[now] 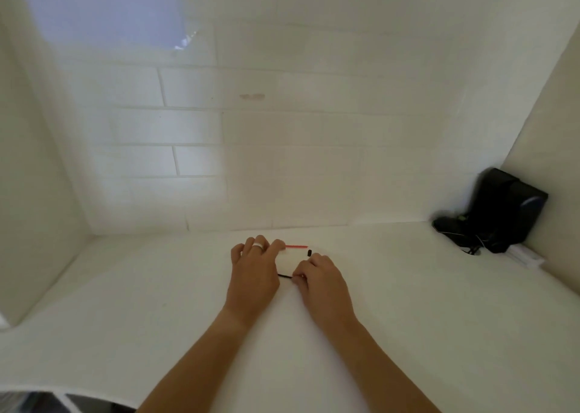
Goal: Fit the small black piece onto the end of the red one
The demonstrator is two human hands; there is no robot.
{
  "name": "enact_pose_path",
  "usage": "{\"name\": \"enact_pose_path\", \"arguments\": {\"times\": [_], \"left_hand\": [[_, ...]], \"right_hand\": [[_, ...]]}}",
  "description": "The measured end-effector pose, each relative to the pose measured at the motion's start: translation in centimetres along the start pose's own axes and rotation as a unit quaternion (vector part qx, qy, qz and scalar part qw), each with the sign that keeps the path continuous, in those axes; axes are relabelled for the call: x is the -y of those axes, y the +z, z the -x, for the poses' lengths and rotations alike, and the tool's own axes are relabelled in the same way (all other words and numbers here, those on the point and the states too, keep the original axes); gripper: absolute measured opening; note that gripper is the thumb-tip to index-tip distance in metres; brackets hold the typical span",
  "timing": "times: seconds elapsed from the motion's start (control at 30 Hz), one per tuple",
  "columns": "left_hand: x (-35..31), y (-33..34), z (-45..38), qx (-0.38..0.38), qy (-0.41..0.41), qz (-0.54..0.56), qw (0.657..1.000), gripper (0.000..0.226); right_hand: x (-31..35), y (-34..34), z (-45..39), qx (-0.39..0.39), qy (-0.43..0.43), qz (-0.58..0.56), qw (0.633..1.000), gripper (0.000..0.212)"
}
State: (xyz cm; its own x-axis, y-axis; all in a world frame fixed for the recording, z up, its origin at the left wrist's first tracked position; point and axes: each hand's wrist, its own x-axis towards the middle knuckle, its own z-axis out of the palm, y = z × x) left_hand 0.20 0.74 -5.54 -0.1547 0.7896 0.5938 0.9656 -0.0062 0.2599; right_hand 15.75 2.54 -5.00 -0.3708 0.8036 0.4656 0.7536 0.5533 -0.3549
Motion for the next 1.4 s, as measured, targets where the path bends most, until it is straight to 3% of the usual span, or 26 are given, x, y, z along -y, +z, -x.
{"name": "enact_pose_path", "arguments": {"times": [0.23, 0.6, 0.9, 1.03, 1.2, 1.4], "left_hand": [[0.5, 0.1, -0.3, 0.001, -0.031, 0.021, 0.999, 0.028], [0.4, 0.1, -0.3, -0.018, -0.032, 0.045, 0.998, 0.036], [0.6, 0.2, -0.2, -0.001, 0.024, 0.067, 0.997, 0.026], [0.9, 0.5, -0.1, 0.019, 0.071, 0.108, 0.991, 0.007], [0.7, 0.0, -0.1, 0.039, 0.09, 0.133, 0.986, 0.008], [0.5, -0.4, -0.1, 0.051, 0.087, 0.152, 0.983, 0.007]], "right_hand": [[-1.3, -0.3, -0.4, -0.098, 0.028, 0.037, 0.994, 0.006], [-1.0, -1.1, -0.4, -0.147, 0.092, 0.003, 0.985, 0.011], [-0.4, -1.8, -0.2, -0.142, 0.096, -0.219, 0.96, 0.012], [-0.4, -2.1, -0.2, -0.121, 0.104, -0.285, 0.945, 0.009], [-0.3, -2.5, -0.2, -0.088, 0.136, -0.385, 0.909, 0.017], [-0.8, -2.9, -0.2, -0.094, 0.166, -0.432, 0.881, 0.008]]}}
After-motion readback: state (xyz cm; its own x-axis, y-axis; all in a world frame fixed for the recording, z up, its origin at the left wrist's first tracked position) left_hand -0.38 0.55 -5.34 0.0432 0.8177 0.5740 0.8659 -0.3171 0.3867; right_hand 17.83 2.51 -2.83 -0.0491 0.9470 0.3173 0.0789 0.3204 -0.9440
